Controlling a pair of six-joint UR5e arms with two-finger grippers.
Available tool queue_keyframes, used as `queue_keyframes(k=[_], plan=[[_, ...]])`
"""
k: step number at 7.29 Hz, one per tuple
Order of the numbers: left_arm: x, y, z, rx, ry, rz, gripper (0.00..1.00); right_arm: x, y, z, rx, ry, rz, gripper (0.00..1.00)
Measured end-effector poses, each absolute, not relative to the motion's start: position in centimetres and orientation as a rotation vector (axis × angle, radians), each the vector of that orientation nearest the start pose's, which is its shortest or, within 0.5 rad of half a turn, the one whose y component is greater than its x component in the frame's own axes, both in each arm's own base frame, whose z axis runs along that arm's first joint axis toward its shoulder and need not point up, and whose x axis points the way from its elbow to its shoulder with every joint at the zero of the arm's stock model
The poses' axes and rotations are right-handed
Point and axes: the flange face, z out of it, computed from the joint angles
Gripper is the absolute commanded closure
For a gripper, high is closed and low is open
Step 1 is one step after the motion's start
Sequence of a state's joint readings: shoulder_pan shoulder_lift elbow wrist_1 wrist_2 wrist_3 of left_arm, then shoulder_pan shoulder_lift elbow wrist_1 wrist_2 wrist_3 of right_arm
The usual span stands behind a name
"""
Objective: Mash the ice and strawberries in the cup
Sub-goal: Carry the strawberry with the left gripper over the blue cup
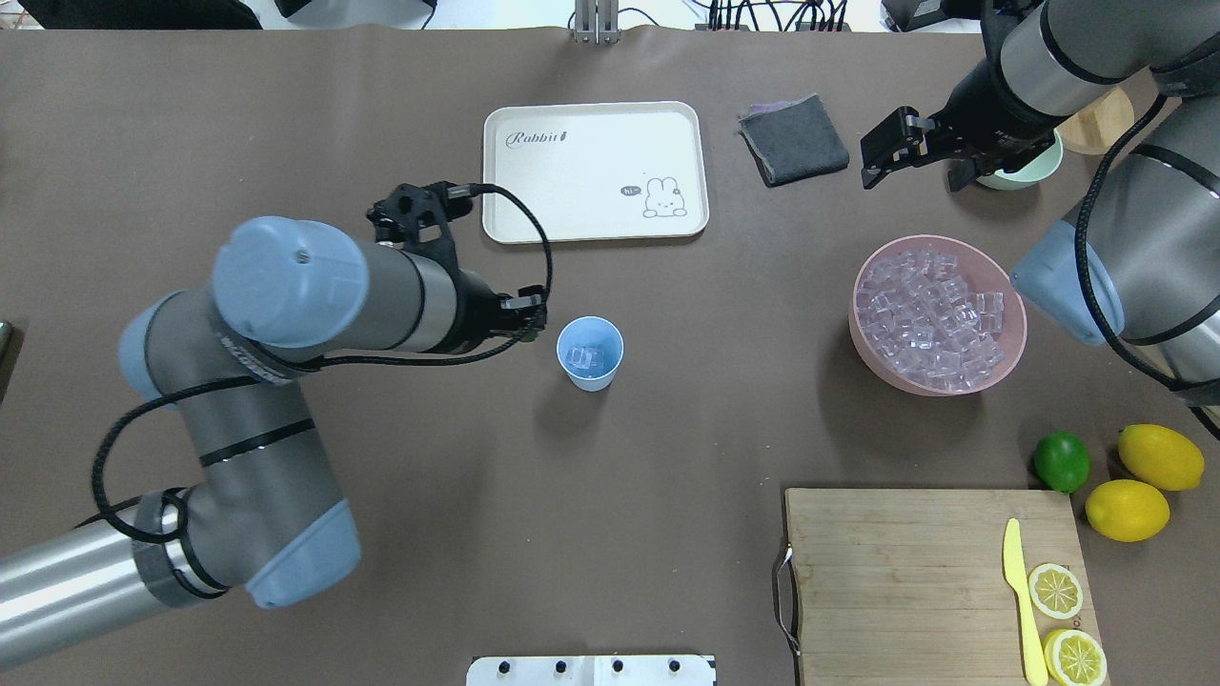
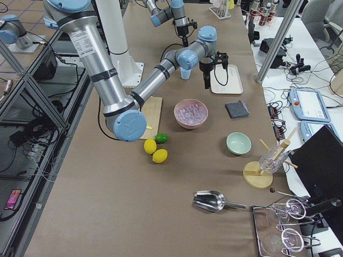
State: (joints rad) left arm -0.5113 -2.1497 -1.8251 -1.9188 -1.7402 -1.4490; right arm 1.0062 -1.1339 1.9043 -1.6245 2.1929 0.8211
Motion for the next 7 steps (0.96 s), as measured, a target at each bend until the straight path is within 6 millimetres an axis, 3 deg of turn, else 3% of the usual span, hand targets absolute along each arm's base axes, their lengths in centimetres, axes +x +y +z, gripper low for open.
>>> queue_keyframes(k=[2, 4, 5, 6, 7], plan=[[52.5, -40.7, 14.9, 0.216, 1.157, -0.261, 1.0, -25.2, -53.8, 27.1, 0.154, -0.894, 0.019, 0.0], [54.1, -41.3, 14.8, 0.226, 1.137, -0.275, 1.0, -25.2, -53.8, 27.2, 0.151, -0.892, 0.024, 0.0], [54.5, -41.4, 15.0, 0.227, 1.129, -0.278, 0.2, -25.1, -53.8, 27.3, 0.149, -0.891, 0.026, 0.0], [55.0, -41.3, 15.2, 0.225, 1.122, -0.276, 0.02, -25.1, -53.8, 27.5, 0.147, -0.889, 0.027, 0.0], [55.3, -41.2, 15.3, 0.225, 1.117, -0.277, 0.02, -25.0, -53.8, 27.7, 0.147, -0.887, 0.026, 0.0]])
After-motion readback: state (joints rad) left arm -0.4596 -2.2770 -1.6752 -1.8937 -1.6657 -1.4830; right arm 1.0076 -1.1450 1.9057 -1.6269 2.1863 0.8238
